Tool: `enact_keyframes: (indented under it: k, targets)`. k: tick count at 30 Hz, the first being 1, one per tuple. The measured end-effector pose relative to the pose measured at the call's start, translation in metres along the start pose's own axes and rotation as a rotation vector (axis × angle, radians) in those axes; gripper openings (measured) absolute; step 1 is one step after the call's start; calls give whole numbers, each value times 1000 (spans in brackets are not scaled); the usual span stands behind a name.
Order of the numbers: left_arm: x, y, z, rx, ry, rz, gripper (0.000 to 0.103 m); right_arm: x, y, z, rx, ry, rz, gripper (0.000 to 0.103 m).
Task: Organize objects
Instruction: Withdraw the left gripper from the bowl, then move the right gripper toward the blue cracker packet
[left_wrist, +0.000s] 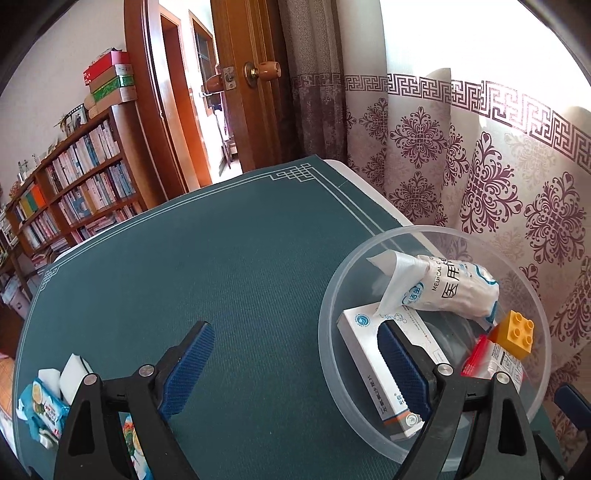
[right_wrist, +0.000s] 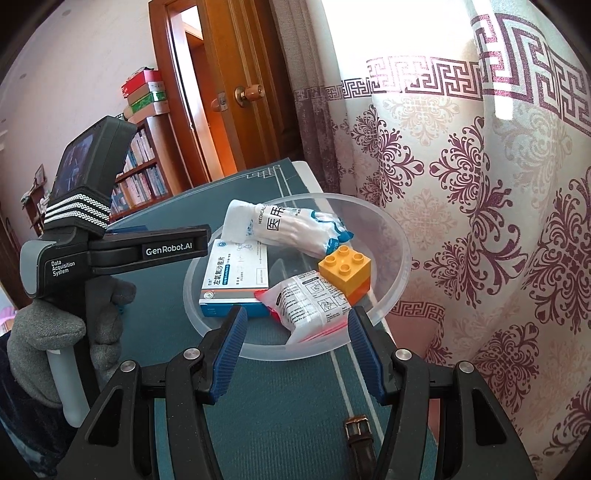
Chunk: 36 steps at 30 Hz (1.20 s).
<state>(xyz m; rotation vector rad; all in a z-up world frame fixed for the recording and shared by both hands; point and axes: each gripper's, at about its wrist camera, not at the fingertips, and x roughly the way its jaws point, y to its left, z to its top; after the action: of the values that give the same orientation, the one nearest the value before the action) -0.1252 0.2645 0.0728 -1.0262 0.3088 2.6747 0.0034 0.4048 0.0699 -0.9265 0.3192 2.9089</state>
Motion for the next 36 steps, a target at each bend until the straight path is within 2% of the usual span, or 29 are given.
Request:
enact_keyframes:
  k: [10, 21, 36]
  targets:
    - [-31, 23, -22, -59, -12, -29, 98, -7, 19, -5, -39, 9, 22, 59]
    - [-58, 63, -53, -99, -36, 29, 102, -6, 54, -20, -106, 58, 72, 62]
    - [-77, 155, -99, -268, -21, 109, 102, 7, 106, -39, -115, 154, 148, 65]
